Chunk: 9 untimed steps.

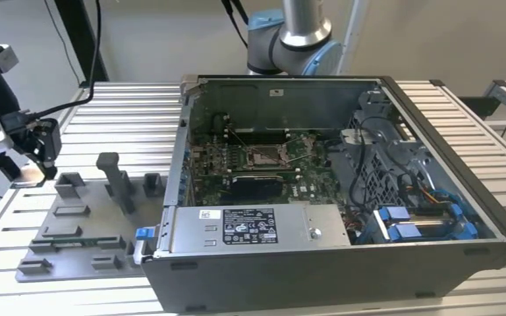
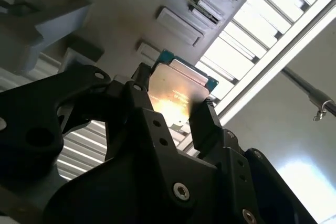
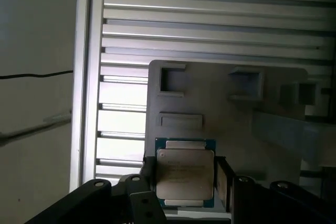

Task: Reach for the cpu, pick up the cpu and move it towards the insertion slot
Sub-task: 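Pick up the cpu and move it towards the insertion slot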

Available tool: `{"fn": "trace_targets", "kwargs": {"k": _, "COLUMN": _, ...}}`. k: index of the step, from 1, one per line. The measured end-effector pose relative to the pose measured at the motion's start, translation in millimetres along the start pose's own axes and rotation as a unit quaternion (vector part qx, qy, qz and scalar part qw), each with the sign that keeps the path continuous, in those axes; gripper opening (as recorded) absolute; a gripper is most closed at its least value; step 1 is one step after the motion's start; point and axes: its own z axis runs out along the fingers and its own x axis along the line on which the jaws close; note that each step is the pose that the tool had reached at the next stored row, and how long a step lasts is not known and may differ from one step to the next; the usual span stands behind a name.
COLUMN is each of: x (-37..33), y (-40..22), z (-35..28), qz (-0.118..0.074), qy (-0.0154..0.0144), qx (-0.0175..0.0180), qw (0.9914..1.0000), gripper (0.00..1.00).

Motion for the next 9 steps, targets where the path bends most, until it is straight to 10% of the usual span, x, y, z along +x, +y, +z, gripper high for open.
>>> {"fn": "trace_targets", "kwargs": {"k": 9, "x": 0.0, "y": 0.3, "z": -7.8, "qz": 0.0, "qy": 0.0001, "qx": 0.0001, "qw": 1.0, "gripper": 0.0}}
